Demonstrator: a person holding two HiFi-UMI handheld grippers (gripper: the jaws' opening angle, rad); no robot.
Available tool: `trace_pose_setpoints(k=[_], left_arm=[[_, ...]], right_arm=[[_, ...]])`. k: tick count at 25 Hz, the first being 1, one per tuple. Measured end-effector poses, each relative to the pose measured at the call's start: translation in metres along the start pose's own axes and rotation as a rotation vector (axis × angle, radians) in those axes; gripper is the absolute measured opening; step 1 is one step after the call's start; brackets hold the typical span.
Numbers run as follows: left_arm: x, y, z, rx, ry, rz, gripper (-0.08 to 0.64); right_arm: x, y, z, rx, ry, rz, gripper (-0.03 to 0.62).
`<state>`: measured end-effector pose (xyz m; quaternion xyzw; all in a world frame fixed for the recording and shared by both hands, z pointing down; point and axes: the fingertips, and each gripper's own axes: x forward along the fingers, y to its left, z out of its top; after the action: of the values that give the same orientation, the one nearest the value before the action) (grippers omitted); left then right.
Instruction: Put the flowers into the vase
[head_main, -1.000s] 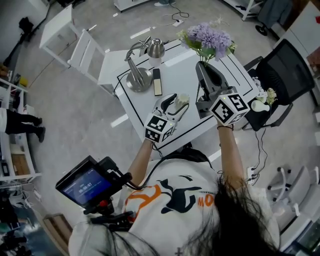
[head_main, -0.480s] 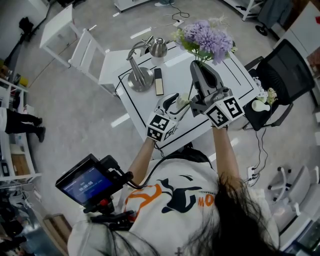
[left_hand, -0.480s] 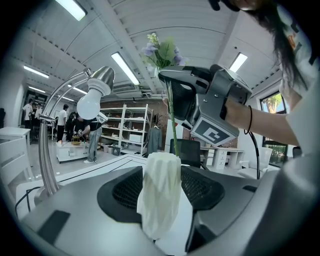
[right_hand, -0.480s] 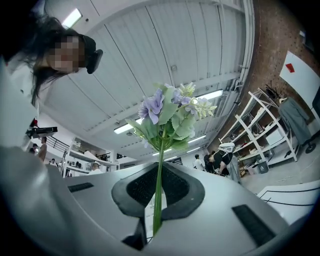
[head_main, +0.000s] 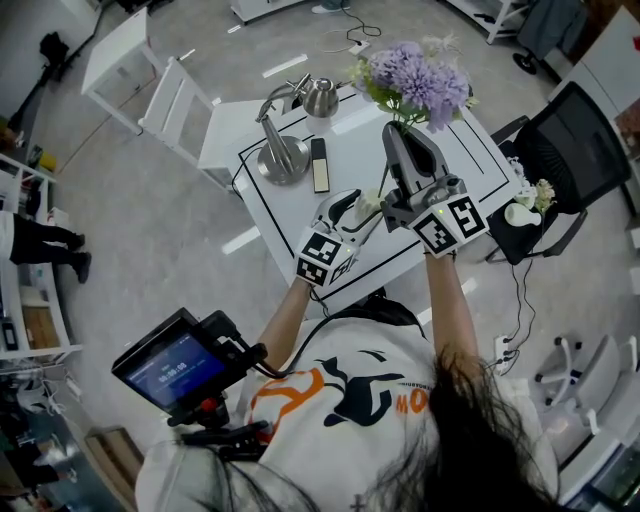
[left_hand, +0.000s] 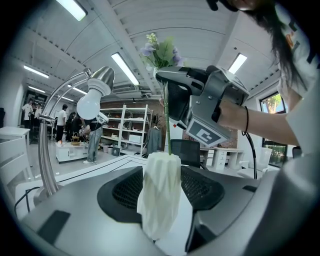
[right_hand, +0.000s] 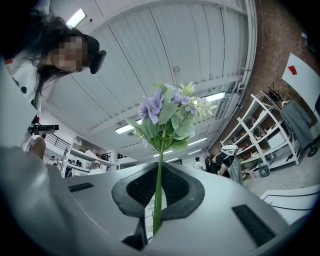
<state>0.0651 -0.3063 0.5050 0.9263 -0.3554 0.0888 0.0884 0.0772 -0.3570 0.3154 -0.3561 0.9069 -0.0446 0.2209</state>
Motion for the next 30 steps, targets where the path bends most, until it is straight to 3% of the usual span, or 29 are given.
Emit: trace_pose_setpoints(k=[16, 22, 30], left_arm=[[-0.001, -0.005, 0.001, 0.006, -0.011, 0.014, 0.245], [-0.002, -0.005, 0.002, 0.002, -0.018, 0.018, 0.244], [-0.002, -0.007, 0.002, 0.003, -0.022, 0.014, 0.244]], right_arm=[[-0.041, 0.01, -0.067, -0.011, 0.159, -0.047, 0.018], [-0.047, 0.02, -0.064, -0.138, 0.22, -0.029, 0.018], [-0.062, 0.036, -0.061, -0.255, 0.231, -0.035, 0.018]])
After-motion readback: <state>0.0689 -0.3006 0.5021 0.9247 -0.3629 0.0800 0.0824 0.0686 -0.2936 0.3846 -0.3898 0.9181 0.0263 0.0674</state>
